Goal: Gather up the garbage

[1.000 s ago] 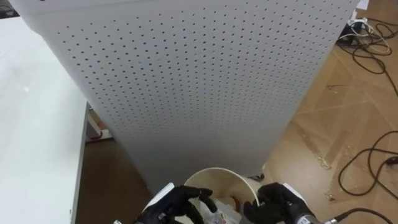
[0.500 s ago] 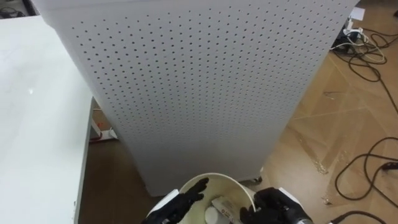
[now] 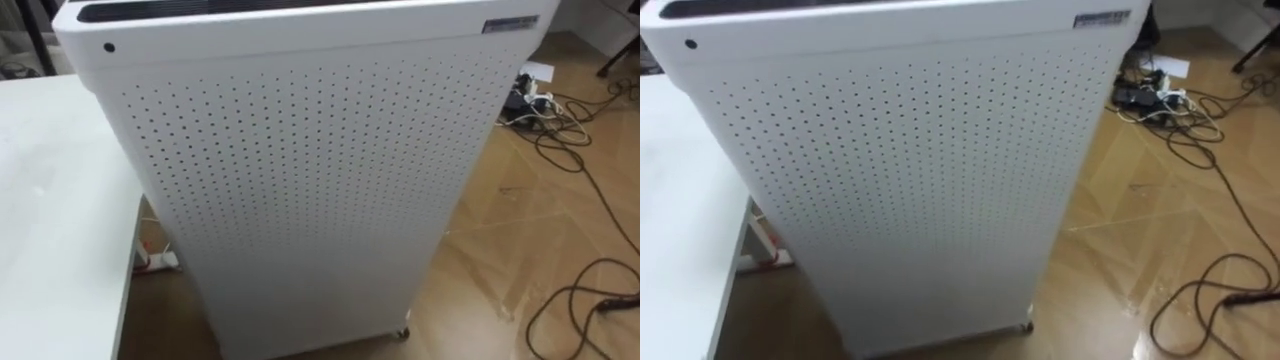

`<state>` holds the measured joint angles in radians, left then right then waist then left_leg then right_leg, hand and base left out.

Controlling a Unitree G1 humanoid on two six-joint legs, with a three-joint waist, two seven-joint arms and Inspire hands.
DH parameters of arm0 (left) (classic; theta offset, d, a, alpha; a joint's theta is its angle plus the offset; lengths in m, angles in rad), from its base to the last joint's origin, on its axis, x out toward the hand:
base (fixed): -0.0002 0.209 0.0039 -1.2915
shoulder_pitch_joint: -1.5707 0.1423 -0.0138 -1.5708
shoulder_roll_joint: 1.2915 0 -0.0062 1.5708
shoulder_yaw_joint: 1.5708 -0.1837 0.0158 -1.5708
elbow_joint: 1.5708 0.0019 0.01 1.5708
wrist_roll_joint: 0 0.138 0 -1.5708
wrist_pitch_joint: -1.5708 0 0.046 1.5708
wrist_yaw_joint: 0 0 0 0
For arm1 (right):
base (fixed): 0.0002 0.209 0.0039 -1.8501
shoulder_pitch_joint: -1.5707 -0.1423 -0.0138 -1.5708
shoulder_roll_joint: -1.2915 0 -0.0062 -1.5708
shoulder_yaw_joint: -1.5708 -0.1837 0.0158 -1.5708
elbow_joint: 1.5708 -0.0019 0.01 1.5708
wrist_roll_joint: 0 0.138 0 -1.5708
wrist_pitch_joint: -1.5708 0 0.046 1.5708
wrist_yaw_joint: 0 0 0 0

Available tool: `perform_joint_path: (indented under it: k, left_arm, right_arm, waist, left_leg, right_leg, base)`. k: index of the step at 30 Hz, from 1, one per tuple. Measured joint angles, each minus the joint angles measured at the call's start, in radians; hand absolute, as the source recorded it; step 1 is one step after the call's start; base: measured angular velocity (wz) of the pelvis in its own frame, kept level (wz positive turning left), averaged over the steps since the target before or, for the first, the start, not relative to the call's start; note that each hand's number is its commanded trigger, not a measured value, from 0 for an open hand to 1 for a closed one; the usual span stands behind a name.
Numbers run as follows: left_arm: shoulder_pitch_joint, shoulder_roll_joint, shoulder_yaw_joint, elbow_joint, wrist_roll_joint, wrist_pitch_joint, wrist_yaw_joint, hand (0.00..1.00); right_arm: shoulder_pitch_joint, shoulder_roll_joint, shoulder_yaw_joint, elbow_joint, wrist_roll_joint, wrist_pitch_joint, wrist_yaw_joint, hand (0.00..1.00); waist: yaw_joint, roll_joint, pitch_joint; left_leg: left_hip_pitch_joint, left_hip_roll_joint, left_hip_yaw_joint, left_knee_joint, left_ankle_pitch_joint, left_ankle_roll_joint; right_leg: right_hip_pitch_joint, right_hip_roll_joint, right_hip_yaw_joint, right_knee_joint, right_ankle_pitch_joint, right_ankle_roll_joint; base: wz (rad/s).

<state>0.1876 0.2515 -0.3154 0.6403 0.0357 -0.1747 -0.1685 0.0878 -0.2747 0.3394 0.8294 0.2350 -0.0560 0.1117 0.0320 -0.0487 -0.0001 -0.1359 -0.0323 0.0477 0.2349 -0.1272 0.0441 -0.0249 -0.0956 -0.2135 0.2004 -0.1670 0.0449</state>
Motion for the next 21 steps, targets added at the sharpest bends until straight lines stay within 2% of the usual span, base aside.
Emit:
perform_joint_path:
  k: [3,6,7,9,10,12,17,21]
  left_arm:
    - [-0.002,-0.006,0.009,0.057,-0.001,-0.011,0.023,0.0]
    - [-0.003,-0.01,0.01,0.119,-0.004,-0.024,0.037,0.0]
    - [0.002,-0.01,0.01,0.138,-0.005,-0.025,0.045,0.0]
    - [-0.001,-0.023,0.02,0.184,-0.006,-0.027,0.055,0.0]
    - [-0.005,-0.039,0.046,0.227,-0.008,-0.028,0.057,0.0]
    - [-0.012,-0.051,0.069,0.287,-0.037,-0.027,0.06,0.0]
    - [-0.018,-0.068,0.115,0.394,-0.19,-0.024,0.078,0.0]
    - [-0.019,-0.087,0.17,0.45,-0.221,-0.008,0.074,0.0]
  right_arm:
    - [0.021,0.002,-0.062,0.038,-0.001,-0.009,0.001,1.0]
    - [0.031,0.011,-0.093,0.094,-0.001,-0.039,-0.005,1.0]
    - [0.033,0.014,-0.099,0.116,-0.002,-0.042,-0.013,1.0]
    - [0.039,0.016,-0.112,0.128,-0.009,-0.044,-0.025,1.0]
    - [0.042,0.019,-0.128,0.136,-0.011,-0.044,-0.026,1.0]
    - [0.055,0.025,-0.14,0.141,-0.004,-0.046,-0.03,1.0]
    - [0.056,0.062,-0.213,0.219,0.016,-0.047,-0.035,1.0]
    - [0.056,0.094,-0.259,0.277,0.047,-0.045,-0.035,1.0]
  waist:
    - [-0.002,0.004,-0.0016]
    - [-0.01,0.006,-0.0007]
    - [-0.01,0.002,0.0028]
    - [-0.008,0.009,0.0008]
    - [-0.005,0.012,-0.0004]
    - [-0.011,0.011,0.0005]
    - [-0.031,0.004,0.0051]
    - [-0.028,0.005,0.0044]
  left_leg:
    - [0.034,0.005,0.013,-0.015,-0.003,-0.005]
    - [0.073,0.009,0.03,-0.039,-0.002,-0.011]
    - [0.088,0.011,0.036,-0.049,-0.004,-0.013]
    - [0.098,0.015,0.05,-0.06,-0.005,-0.015]
    - [0.101,0.019,0.062,-0.066,-0.006,-0.017]
    - [0.106,0.021,0.066,-0.071,-0.008,-0.019]
    - [0.131,0.026,0.068,-0.075,-0.02,-0.028]
    - [0.153,0.037,0.082,-0.067,-0.038,-0.034]
  right_leg:
    - [0.016,0.007,0.021,-0.013,0.0,-0.002]
    - [0.039,0.012,0.037,-0.019,-0.002,-0.006]
    - [0.048,0.015,0.049,-0.028,-0.002,-0.006]
    - [0.048,0.018,0.069,-0.03,-0.001,-0.008]
    - [0.044,0.022,0.075,-0.031,0.0,-0.01]
    - [0.047,0.024,0.075,-0.033,0.0,-0.011]
    - [0.078,0.03,0.078,-0.051,-0.003,-0.015]
    - [0.095,0.039,0.091,-0.052,-0.003,-0.016]
  base:
    - [-0.2]
    - [-0.18]
    - [-0.25]
    - [-0.28]
    - [-0.21]
    - [-0.1]
    - [-0.02]
    - [-0.14]
